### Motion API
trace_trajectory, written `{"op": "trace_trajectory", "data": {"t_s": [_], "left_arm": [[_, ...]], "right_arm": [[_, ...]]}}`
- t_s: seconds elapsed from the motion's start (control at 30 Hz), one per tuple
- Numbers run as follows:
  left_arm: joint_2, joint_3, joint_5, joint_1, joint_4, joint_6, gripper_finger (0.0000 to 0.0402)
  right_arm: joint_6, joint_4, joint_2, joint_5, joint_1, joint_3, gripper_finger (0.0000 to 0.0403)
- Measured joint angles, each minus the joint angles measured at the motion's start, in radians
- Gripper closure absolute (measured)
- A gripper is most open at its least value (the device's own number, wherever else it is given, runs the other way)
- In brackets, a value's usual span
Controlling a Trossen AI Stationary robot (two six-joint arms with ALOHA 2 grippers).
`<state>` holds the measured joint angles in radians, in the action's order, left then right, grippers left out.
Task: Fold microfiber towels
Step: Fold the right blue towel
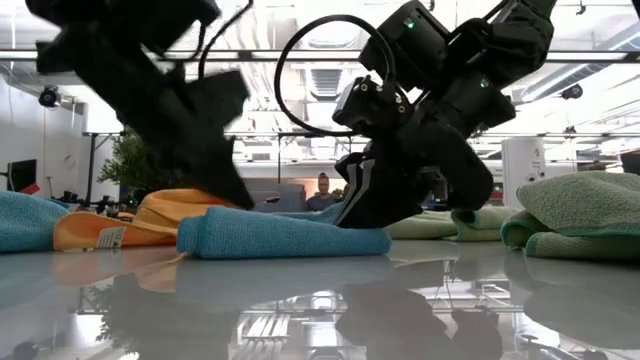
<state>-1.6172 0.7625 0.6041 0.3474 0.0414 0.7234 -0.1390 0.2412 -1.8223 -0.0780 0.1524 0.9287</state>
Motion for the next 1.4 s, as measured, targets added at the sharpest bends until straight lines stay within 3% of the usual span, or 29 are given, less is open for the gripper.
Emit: {"op": "trace_trajectory", "data": {"t_s": [0.3,0.53,0.93,1.4], "left_arm": [[0.08,0.023,-0.072,0.057,-0.012,-0.048,0.0401],[0.021,0.018,-0.075,0.068,-0.008,-0.047,0.0401],[-0.105,0.019,-0.059,0.012,-0.006,-0.022,0.0401],[-0.064,0.021,-0.063,0.003,0.005,-0.032,0.0401]], "right_arm": [[-0.019,0.007,0.058,0.003,-0.008,-0.002,0.0394],[-0.056,0.033,0.06,0.081,-0.036,-0.002,0.0394],[-0.063,0.036,-0.018,0.081,-0.081,0.0,0.0394],[-0.053,0.011,0.009,0.079,-0.081,-0.001,0.0394]]}}
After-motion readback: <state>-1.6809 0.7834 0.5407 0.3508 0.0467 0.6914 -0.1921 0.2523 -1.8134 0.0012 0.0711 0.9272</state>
